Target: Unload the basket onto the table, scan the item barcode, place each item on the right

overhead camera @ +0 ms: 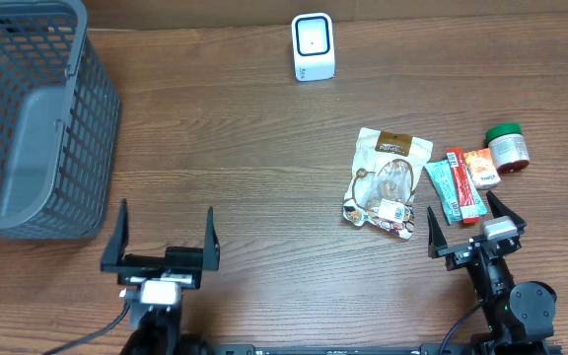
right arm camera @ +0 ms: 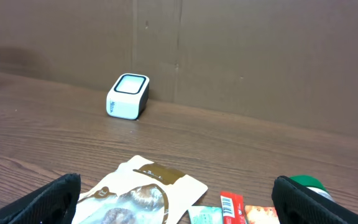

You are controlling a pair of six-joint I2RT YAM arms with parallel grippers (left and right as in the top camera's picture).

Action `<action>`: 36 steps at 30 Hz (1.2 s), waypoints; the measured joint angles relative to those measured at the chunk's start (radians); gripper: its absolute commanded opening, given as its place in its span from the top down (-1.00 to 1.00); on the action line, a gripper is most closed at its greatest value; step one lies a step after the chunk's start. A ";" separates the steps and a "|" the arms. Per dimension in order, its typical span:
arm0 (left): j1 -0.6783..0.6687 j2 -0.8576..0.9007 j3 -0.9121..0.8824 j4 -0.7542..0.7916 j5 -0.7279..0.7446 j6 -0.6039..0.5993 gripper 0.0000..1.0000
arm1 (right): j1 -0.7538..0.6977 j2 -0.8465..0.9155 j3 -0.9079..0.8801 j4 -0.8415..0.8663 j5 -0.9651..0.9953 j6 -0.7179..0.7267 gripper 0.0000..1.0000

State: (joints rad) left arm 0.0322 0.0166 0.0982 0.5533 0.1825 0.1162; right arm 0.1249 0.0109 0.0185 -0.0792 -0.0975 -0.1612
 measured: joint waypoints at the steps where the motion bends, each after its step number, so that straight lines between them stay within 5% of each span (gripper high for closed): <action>1: 0.000 0.000 -0.016 -0.004 -0.004 0.000 -1.00 | 0.000 0.000 0.000 0.000 0.000 0.000 -1.00; 6: 0.000 -0.001 -0.078 -0.041 -0.029 0.000 -1.00 | 0.000 0.000 0.000 0.000 0.000 0.000 -1.00; 22: 0.000 -0.002 -0.090 -0.616 -0.111 -0.065 -1.00 | 0.000 0.000 0.000 0.000 0.000 0.000 -1.00; 36: 0.016 -0.002 -0.090 -0.628 -0.229 -0.239 -1.00 | 0.000 0.000 0.000 0.000 0.000 0.000 -1.00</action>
State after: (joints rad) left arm 0.0483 0.0151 0.0082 -0.0750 -0.0467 -0.1226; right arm 0.1249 0.0109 0.0185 -0.0795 -0.0978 -0.1612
